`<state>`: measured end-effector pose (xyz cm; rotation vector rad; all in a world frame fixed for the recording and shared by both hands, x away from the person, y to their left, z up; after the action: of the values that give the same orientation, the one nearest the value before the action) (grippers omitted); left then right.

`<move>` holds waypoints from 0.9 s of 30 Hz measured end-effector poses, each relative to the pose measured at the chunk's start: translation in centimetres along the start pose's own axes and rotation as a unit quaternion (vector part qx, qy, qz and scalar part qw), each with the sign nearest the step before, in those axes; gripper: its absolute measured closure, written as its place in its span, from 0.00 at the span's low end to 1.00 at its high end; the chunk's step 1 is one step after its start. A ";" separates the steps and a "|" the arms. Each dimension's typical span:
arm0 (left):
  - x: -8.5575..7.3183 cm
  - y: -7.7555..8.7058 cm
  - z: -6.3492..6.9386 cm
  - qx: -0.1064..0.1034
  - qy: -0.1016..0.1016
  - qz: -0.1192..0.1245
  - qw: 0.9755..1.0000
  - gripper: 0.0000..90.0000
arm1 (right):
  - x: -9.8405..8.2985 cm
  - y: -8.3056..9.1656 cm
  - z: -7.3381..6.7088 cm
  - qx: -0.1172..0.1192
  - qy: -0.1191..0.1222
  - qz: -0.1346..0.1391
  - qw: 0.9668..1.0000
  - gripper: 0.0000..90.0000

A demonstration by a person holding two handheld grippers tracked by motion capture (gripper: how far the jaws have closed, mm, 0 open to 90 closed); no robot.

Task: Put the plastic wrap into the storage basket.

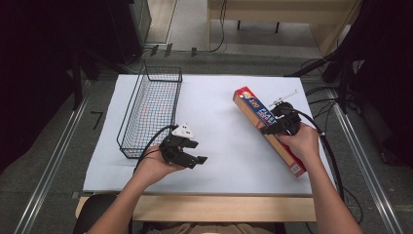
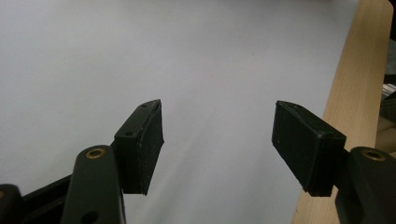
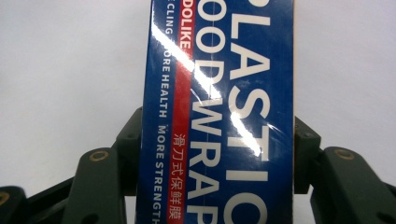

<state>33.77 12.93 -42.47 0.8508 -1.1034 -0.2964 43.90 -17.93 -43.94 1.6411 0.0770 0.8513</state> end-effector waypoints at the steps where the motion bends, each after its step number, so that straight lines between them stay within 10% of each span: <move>1: 0.1 0.2 0.0 -0.002 -0.005 0.001 1.000 0.38 | -0.1 0.1 -0.9 0.008 0.029 0.000 1.000 0.46; 18: 0.5 1.6 -0.3 -0.012 -0.008 0.012 1.000 0.31 | -1.1 0.5 -4.4 0.081 0.135 -0.009 0.988 0.46; 27: 0.9 2.8 -0.5 -0.018 -0.022 0.013 1.000 0.28 | -0.6 0.5 -7.1 0.104 0.209 -0.017 0.972 0.46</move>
<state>34.07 14.46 -39.97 0.8003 -1.1460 -0.3142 39.25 -12.48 -43.73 1.6217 0.5011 1.1844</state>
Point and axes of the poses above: each handheld gripper's, and its own axes: y roughly backward along the jaws, x roughly out of its top, z roughly to its right, the point moved 4 cm from there along -y, roughly forward along the jaws, and after that the axes turned 5 degrees about -x, right-handed, at the moved point
